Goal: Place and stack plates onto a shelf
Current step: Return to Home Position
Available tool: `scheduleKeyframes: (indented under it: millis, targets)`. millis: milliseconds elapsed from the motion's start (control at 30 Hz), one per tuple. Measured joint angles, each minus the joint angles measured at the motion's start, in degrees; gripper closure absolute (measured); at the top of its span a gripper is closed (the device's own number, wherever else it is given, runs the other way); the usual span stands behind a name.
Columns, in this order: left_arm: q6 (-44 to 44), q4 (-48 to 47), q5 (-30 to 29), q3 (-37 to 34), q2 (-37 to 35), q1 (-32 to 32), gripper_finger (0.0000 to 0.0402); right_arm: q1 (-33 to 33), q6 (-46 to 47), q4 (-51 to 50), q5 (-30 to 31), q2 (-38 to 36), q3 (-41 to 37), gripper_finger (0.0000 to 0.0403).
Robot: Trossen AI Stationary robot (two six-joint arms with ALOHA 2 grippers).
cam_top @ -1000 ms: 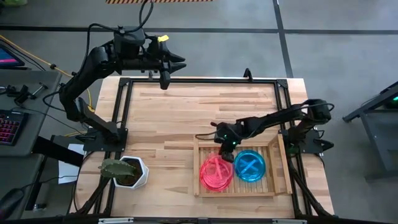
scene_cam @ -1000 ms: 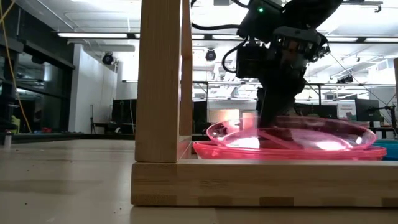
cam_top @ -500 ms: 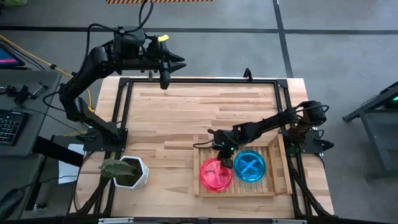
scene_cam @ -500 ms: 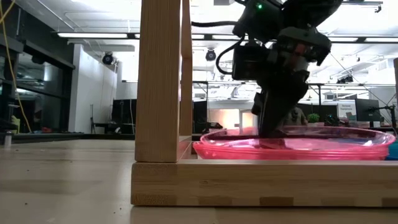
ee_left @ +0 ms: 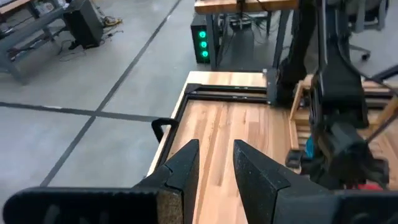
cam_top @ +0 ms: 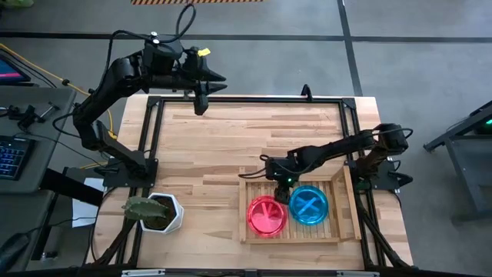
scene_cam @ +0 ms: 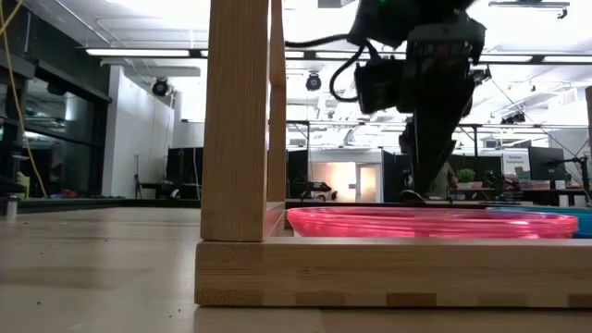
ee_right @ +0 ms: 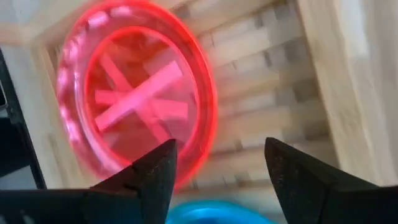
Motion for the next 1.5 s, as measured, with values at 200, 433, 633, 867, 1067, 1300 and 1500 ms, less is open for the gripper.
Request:
scheduleKeyframes:
  millis: [200, 433, 633, 867, 1067, 1300, 1500]
  targets:
    - [-5.60, 3.63, 13.03, -7.56, -1.05, 1.92, 0.0314, 0.18, -0.27, -7.72, 2.05, -7.60, 0.09, 0.0174]
    - [-17.53, 24.60, 14.09, -27.96, -8.62, -0.67, 0.0314, 0.55, 3.97, -6.49, 10.74, -23.88, -10.51, 0.0174]
    - [-26.08, 55.72, 4.55, -48.78, -16.15, -5.21, 0.0314, 0.44, 9.15, 7.47, 14.50, -40.40, -24.16, 0.0174]
    - [-32.57, 74.62, -1.19, -65.02, -19.81, -7.78, 0.0314, -2.15, 10.36, 19.93, 18.19, -51.10, -29.45, 0.0174]
    - [-33.29, 74.61, -2.02, -68.45, -20.81, -6.02, 0.0314, -6.00, 5.51, 20.74, 19.59, -53.41, -25.24, 0.0174]
    - [-31.72, 74.03, -0.51, -68.52, -22.70, -3.83, 0.0314, -10.12, 1.10, 20.58, 20.10, -53.36, -21.21, 0.0174]
    - [-29.27, 70.21, -0.49, -68.55, -26.99, -3.58, 0.0314, -11.41, 1.14, 20.50, 20.04, -53.34, -20.70, 0.0174]
